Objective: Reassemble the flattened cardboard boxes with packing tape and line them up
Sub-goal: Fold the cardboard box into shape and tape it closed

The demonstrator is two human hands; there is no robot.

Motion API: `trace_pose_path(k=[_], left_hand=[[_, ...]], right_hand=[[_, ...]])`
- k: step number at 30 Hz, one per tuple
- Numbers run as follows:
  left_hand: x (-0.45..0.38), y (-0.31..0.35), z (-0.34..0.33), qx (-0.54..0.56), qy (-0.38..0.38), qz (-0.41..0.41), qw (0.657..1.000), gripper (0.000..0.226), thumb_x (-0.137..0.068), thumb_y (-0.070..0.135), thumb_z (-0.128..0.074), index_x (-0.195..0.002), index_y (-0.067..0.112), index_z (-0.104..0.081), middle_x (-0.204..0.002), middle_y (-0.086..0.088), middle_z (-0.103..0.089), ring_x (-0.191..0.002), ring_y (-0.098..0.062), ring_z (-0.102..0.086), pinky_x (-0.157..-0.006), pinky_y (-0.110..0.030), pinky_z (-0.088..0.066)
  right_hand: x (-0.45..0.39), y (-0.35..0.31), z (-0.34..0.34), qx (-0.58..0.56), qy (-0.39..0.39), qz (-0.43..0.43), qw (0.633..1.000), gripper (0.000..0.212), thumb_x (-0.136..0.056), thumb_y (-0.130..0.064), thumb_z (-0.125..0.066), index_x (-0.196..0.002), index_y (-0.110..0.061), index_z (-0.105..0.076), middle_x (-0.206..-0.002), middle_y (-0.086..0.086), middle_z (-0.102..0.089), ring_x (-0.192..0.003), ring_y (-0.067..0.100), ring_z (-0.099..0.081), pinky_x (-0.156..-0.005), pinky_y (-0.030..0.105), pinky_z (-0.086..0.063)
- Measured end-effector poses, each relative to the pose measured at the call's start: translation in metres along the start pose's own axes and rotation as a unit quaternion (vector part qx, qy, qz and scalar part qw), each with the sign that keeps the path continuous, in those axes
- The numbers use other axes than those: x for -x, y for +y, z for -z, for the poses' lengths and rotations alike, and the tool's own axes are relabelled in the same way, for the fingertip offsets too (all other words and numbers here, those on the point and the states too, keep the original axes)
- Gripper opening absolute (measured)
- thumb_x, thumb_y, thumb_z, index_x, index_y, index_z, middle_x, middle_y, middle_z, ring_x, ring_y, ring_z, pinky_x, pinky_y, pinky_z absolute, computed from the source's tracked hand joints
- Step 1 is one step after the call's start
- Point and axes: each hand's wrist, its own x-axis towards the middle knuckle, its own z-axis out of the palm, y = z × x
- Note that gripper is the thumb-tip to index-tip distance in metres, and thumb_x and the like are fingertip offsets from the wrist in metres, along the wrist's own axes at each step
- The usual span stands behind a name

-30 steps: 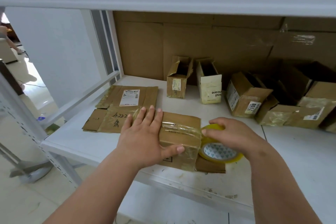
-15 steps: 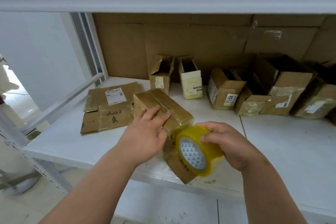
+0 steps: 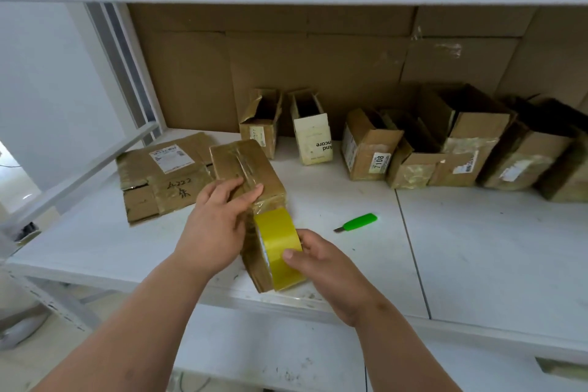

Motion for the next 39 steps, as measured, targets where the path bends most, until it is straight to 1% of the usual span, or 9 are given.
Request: trace_pose_path(k=[5, 9, 20, 24, 28, 30, 32, 35, 39], left_hand=[[-0.003, 0.003, 0.013, 0.026, -0.068, 0.052, 0.996, 0.05, -0.093, 0.037, -0.041, -0.142, 0.046, -0.046, -0.154, 0.01, -0.034, -0.144, -0.018, -0.016, -0.118, -0.038, -0.019], [-0.003, 0.001, 0.012, 0.004, -0.053, 0.037, 0.998, 0.044, -0.102, 0.026, -0.047, -0.14, 0.05, -0.046, -0.153, 0.01, -0.036, -0.14, -0.019, -0.022, -0.114, -0.037, -0.024], [-0.009, 0.011, 0.013, 0.057, -0.062, 0.082, 0.993, 0.044, -0.102, 0.019, -0.047, -0.139, 0.042, -0.052, -0.154, 0.009, -0.036, -0.144, -0.017, -0.021, -0.118, -0.031, -0.012], [-0.009, 0.022, 0.019, 0.253, -0.087, 0.168, 0.949, 0.044, -0.1, 0.019, -0.045, -0.137, 0.041, -0.054, -0.157, 0.019, -0.026, -0.149, -0.001, -0.004, -0.124, -0.038, -0.004], [0.004, 0.027, 0.009, 0.208, -0.055, 0.144, 0.966, 0.053, -0.093, 0.031, -0.065, -0.143, 0.035, -0.048, -0.161, 0.015, -0.019, -0.149, -0.002, 0.005, -0.119, -0.031, -0.002], [0.004, 0.028, 0.004, 0.191, -0.029, 0.154, 0.969, 0.057, -0.092, 0.026, -0.068, -0.144, 0.035, -0.047, -0.163, 0.011, -0.018, -0.151, -0.007, 0.002, -0.119, -0.03, -0.003], [0.005, 0.028, 0.0, 0.172, -0.003, 0.175, 0.969, 0.06, -0.091, 0.026, -0.07, -0.145, 0.036, -0.045, -0.163, 0.007, -0.017, -0.152, -0.015, -0.005, -0.123, -0.037, -0.008], [0.009, 0.034, -0.004, 0.159, 0.038, 0.224, 0.961, 0.068, -0.086, 0.03, -0.075, -0.146, 0.039, -0.043, -0.16, 0.002, -0.02, -0.146, -0.022, -0.014, -0.119, -0.037, -0.015], [0.011, 0.048, -0.004, 0.198, 0.092, 0.268, 0.938, 0.082, -0.076, 0.033, -0.084, -0.146, 0.033, -0.042, -0.128, 0.005, -0.029, -0.123, -0.017, -0.039, -0.108, -0.029, -0.034]], right_hand=[[0.003, 0.001, -0.001, 0.034, -0.003, 0.005, 0.999, 0.035, -0.085, -0.042, -0.056, -0.115, -0.026, -0.064, -0.11, -0.005, -0.072, -0.106, 0.015, -0.066, -0.098, 0.036, -0.049], [0.006, 0.004, -0.002, 0.05, -0.007, 0.013, 0.999, 0.019, -0.098, -0.036, -0.054, -0.112, -0.026, -0.064, -0.107, -0.004, -0.071, -0.102, 0.015, -0.065, -0.092, 0.033, -0.049], [0.019, 0.001, 0.003, -0.006, -0.042, -0.002, 0.999, 0.037, -0.086, -0.048, -0.052, -0.107, -0.02, -0.062, -0.106, 0.01, -0.066, -0.092, 0.014, -0.059, -0.087, 0.034, -0.045], [0.015, -0.005, 0.004, 0.003, -0.045, -0.006, 0.999, 0.022, -0.097, -0.036, -0.053, -0.103, -0.017, -0.062, -0.089, -0.005, -0.062, -0.082, 0.009, -0.057, -0.075, 0.025, -0.044], [0.019, -0.01, 0.008, 0.06, -0.073, 0.013, 0.995, 0.019, -0.1, -0.041, -0.05, -0.096, -0.033, -0.067, -0.082, -0.019, -0.067, -0.075, -0.004, -0.061, -0.065, 0.01, -0.046], [0.017, -0.01, 0.019, 0.053, -0.056, 0.009, 0.997, 0.026, -0.1, -0.042, -0.047, -0.098, -0.029, -0.07, -0.09, -0.013, -0.072, -0.085, 0.003, -0.066, -0.07, 0.012, -0.048], [0.008, -0.004, 0.033, 0.052, 0.035, 0.004, 0.998, 0.028, -0.101, -0.036, -0.046, -0.107, -0.025, -0.071, -0.104, -0.006, -0.072, -0.102, 0.009, -0.064, -0.081, 0.016, -0.046], [-0.016, 0.015, 0.06, 0.295, 0.169, -0.003, 0.94, 0.036, -0.1, -0.018, -0.047, -0.134, -0.024, -0.057, -0.141, -0.002, -0.052, -0.128, 0.016, -0.046, -0.105, 0.03, -0.037], [-0.037, 0.032, 0.081, 0.521, 0.136, -0.066, 0.84, 0.071, -0.092, -0.009, -0.043, -0.155, -0.03, -0.02, -0.164, -0.008, -0.01, -0.148, 0.02, -0.012, -0.117, 0.041, -0.019]])
